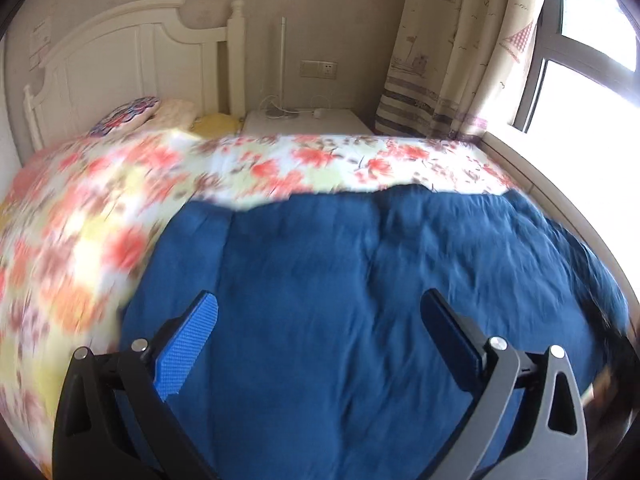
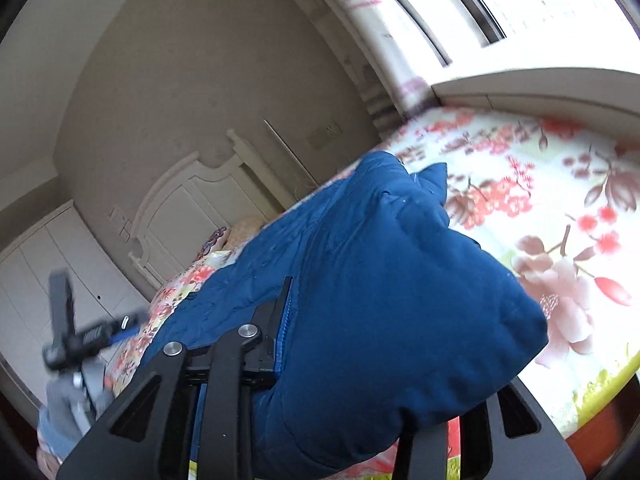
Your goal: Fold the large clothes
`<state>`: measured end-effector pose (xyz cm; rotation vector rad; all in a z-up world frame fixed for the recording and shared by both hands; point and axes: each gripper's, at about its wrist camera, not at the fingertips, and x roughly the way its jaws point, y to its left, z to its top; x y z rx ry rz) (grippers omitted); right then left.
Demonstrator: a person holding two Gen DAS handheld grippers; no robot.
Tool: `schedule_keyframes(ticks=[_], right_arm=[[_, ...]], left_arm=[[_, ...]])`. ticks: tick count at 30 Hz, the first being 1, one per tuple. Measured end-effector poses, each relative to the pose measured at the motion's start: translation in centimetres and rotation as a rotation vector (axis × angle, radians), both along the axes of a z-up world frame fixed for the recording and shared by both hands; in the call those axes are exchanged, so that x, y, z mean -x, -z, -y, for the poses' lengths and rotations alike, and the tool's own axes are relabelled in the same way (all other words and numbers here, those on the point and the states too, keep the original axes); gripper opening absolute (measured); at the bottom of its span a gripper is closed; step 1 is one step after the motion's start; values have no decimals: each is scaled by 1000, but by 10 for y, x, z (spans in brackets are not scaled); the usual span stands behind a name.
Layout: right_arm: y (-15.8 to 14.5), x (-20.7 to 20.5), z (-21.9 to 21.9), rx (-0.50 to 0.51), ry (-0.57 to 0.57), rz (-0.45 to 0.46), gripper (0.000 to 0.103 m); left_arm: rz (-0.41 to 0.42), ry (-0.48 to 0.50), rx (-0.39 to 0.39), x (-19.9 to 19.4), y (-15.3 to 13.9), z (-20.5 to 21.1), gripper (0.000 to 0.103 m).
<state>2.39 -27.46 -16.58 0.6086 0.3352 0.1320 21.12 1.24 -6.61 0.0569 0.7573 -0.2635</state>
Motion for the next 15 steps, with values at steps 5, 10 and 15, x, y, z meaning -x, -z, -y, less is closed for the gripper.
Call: schedule_keyframes(ticks=[5, 10, 15], right_arm=[[-12, 5, -2, 43, -7, 22, 37], [-24, 4, -2, 79, -25, 39, 37], [-33, 0, -10, 118, -22, 52, 37]], left_arm=[[-87, -71, -48, -75, 19, 45, 100], [-182, -10, -224, -89, 60, 76, 100], [-49, 75, -149, -2, 31, 59, 95]])
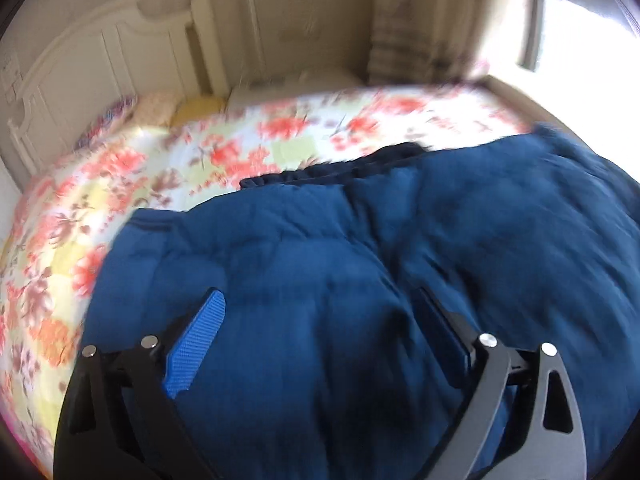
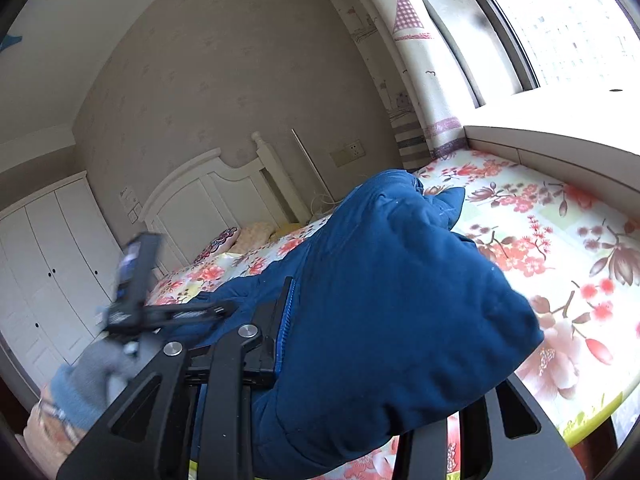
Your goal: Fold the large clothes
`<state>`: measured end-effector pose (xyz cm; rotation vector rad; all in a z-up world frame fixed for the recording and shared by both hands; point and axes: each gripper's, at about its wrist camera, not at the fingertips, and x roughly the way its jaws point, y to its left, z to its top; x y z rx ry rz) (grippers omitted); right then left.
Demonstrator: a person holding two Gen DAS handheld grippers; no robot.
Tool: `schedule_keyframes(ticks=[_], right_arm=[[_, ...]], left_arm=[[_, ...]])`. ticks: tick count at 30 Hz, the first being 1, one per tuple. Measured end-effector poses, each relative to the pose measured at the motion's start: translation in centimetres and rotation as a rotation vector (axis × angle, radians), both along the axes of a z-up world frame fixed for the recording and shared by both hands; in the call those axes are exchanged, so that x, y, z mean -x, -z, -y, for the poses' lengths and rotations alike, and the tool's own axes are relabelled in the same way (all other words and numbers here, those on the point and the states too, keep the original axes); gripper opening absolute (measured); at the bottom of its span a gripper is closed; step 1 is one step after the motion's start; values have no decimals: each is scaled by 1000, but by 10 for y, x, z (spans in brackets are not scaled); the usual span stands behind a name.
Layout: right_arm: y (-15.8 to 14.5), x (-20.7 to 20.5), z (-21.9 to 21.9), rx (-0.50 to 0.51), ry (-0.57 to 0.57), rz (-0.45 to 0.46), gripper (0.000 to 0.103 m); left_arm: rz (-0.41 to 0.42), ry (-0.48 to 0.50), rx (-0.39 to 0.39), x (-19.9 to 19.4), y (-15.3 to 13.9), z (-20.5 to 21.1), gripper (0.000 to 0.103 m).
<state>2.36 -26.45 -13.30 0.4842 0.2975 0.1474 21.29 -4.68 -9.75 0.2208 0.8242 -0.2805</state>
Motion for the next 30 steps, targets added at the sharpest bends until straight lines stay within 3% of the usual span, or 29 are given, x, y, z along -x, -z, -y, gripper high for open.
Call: schedule_keyframes(ticks=[4, 7, 10, 12, 14, 17, 18, 20, 22, 23, 26, 30], right_arm=[[-20, -3, -19, 78, -7, 33, 37], [-50, -5, -61, 207, -44, 99, 37], [-84, -9, -118, 365, -105, 199, 37], [-100, -17, -164, 497, -152, 239, 37], [-106, -28, -232, 697, -217, 262, 37], [-74, -36, -328, 1002, -344, 232, 37], [-52, -37, -359, 1120, -400, 204, 37], [8, -41, -408, 1373, -513, 134, 38], [58, -31, -436, 1564, -446, 199, 44], [68, -26, -442, 1605, -427, 215, 45], [65, -26, -435, 1564, -438, 210, 46], [67, -23, -436, 1569, -424, 224, 46]], left_arm=[[31, 111, -24, 80, 24, -5, 95], [56, 165, 18, 120, 36, -21, 95], [-35, 148, 173, 130, 33, -76, 95], [-9, 79, 256, 136, 20, -119, 95], [51, -29, 319, 141, 2, -170, 95], [176, -233, 370, 150, -23, -249, 95], [207, -317, 380, 155, -29, -275, 95], [236, -396, 423, 164, -35, -310, 95], [254, -429, 436, 172, -38, -325, 95], [258, -423, 430, 174, -38, -327, 95], [260, -355, 415, 169, -42, -314, 95], [296, -226, 371, 137, -71, -267, 99]])
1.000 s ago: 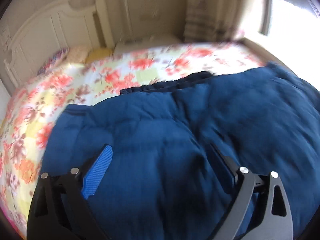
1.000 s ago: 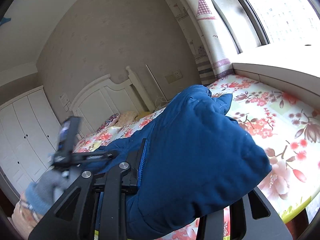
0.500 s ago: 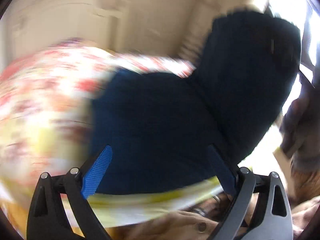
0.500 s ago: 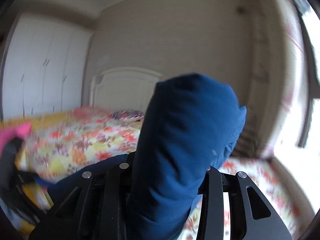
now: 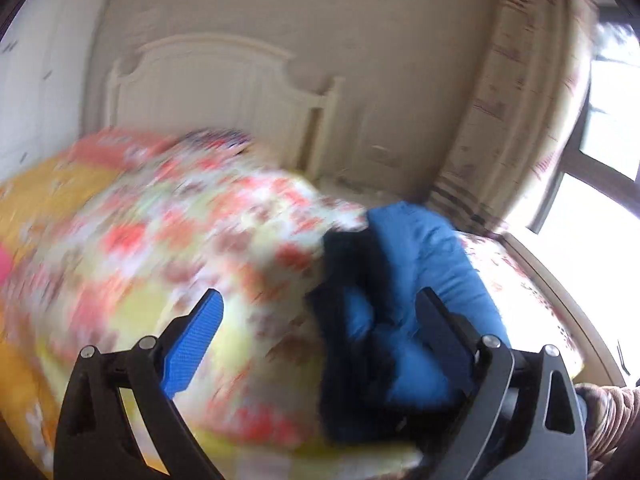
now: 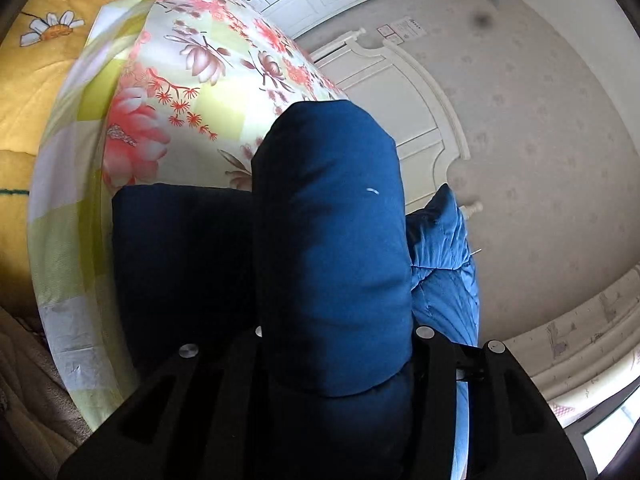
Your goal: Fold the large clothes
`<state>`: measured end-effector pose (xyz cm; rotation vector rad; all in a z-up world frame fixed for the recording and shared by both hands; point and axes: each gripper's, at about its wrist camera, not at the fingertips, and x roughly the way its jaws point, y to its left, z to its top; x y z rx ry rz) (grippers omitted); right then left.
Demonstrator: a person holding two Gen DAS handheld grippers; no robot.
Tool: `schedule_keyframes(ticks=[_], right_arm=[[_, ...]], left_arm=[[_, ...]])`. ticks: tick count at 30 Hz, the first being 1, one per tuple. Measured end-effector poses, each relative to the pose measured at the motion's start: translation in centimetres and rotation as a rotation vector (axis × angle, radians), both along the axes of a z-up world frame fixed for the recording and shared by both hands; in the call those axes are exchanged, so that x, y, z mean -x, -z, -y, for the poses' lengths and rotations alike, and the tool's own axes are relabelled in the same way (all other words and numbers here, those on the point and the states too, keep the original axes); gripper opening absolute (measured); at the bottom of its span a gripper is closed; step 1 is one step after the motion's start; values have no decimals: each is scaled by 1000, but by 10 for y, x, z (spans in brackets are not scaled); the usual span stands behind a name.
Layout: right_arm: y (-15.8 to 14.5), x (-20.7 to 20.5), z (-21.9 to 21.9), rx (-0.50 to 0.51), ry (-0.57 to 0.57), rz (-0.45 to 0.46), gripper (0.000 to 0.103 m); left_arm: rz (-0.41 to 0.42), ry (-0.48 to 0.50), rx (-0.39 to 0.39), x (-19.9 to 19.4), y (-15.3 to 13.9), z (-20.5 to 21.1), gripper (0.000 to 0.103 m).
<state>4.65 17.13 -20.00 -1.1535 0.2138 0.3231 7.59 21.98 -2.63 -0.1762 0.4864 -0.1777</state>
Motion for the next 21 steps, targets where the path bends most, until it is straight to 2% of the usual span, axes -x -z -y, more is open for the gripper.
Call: schedule_keyframes(ticks=[2, 4, 7, 8, 10, 13, 14, 15, 17, 19, 21], right_arm=[[2, -1, -1, 1, 1, 7, 46], [2, -1, 1, -3, -2, 14, 46], [13, 16, 1, -6, -7, 44, 47], [14, 20, 2, -11, -8, 53, 47], [15, 27, 5, -17, -19, 61, 48], [4, 42, 18, -41, -84, 8, 54], [-3, 51, 27, -72, -137, -34, 56], [-13, 61, 38, -115, -204, -97, 62], [-34, 81, 66, -244, -326, -227, 67], [-54, 85, 87, -368, -348, -297, 65], [-74, 78, 100, -478, -307, -293, 59]], left_arm=[[0, 101, -25, -27, -17, 32, 100], [-41, 235, -56, -67, -33, 74, 100], [-119, 303, -148, -116, -37, 125, 100], [-161, 316, -207, -139, -30, 145, 100], [-241, 342, -276, -170, -6, 166, 100], [-349, 332, -414, -200, 58, 178, 101], [-345, 367, -352, -204, 75, 168, 101], [-334, 376, -258, -206, 82, 151, 101], [-343, 345, -175, -206, 90, 127, 101], [-320, 322, -129, -199, 95, 114, 101], [-290, 291, -115, -191, 97, 110, 101]])
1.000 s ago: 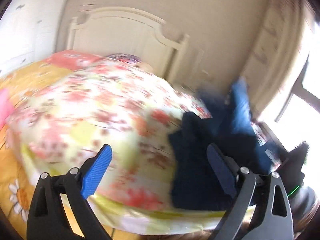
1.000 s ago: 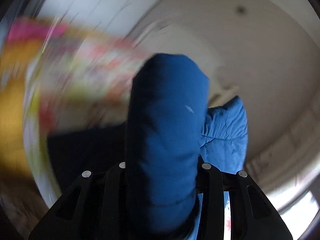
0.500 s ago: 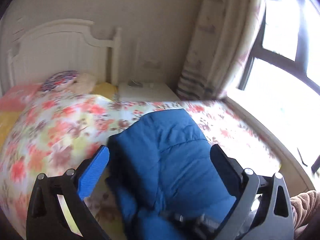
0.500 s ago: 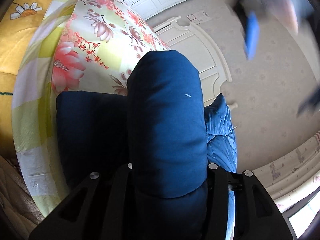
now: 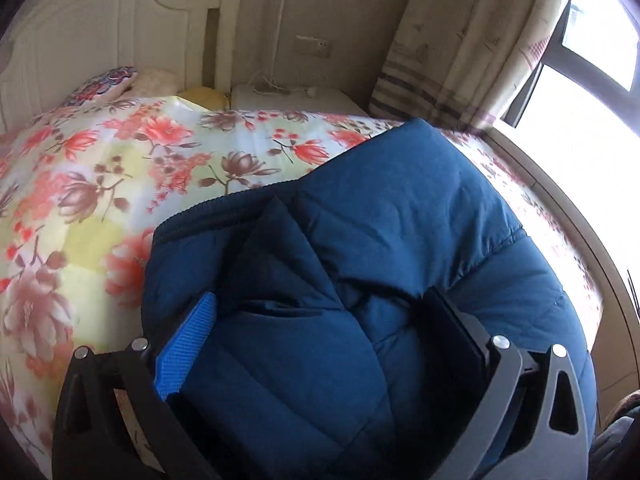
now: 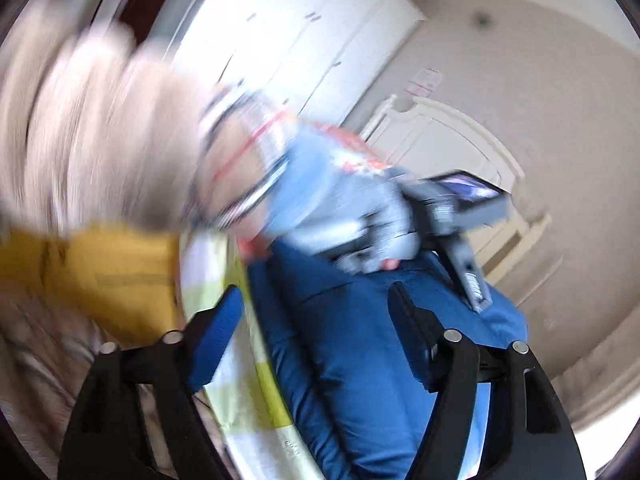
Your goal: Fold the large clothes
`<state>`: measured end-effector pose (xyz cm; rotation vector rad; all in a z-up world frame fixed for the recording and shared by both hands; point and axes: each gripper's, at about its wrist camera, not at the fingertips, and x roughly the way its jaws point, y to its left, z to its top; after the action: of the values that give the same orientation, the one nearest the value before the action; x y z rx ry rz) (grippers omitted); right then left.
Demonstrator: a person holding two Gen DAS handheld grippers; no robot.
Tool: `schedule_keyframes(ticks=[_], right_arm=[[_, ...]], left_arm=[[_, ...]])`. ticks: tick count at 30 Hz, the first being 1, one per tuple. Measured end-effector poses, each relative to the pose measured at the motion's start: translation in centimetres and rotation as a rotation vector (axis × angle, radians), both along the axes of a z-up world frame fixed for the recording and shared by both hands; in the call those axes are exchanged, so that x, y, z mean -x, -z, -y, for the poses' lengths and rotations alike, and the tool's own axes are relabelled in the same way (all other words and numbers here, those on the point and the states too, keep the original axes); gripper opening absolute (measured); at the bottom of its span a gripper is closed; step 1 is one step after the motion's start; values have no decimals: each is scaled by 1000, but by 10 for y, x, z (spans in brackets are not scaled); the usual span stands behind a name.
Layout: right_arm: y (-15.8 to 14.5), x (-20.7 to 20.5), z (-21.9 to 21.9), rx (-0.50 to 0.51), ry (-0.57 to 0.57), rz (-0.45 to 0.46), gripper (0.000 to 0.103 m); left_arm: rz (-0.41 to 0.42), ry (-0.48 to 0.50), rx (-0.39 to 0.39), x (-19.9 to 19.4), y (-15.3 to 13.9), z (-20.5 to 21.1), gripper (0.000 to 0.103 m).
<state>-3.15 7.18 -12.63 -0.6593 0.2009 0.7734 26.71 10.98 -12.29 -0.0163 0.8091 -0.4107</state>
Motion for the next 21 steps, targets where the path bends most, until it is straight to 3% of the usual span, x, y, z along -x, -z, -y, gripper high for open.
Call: schedule_keyframes(ticks=[2, 4, 6, 9, 12, 14, 17, 21], right_arm=[[-11, -15, 4, -56, 72, -32, 49], [-13, -34, -3, -68, 128, -56, 46], [13, -49, -19, 33, 132, -146, 46], [43, -48, -23, 72, 154, -96, 48], [30, -49, -16, 76, 97, -191, 47], [10, -53, 3, 27, 55, -241, 46], [-25, -77, 45, -98, 138, -183, 46], [-57, -150, 84, -234, 256, -192, 40]], left_arm=[[28, -22, -23, 6, -2, 4, 101], [48, -34, -46, 7, -4, 8, 101], [54, -38, -40, 9, -7, 9, 101], [72, -43, -16, 10, -6, 5, 101], [89, -71, 6, 15, -5, -2, 101], [94, -99, 9, 15, -6, -6, 101], [81, -151, 42, 13, -4, -17, 101], [50, -208, 61, 8, 0, -28, 101]])
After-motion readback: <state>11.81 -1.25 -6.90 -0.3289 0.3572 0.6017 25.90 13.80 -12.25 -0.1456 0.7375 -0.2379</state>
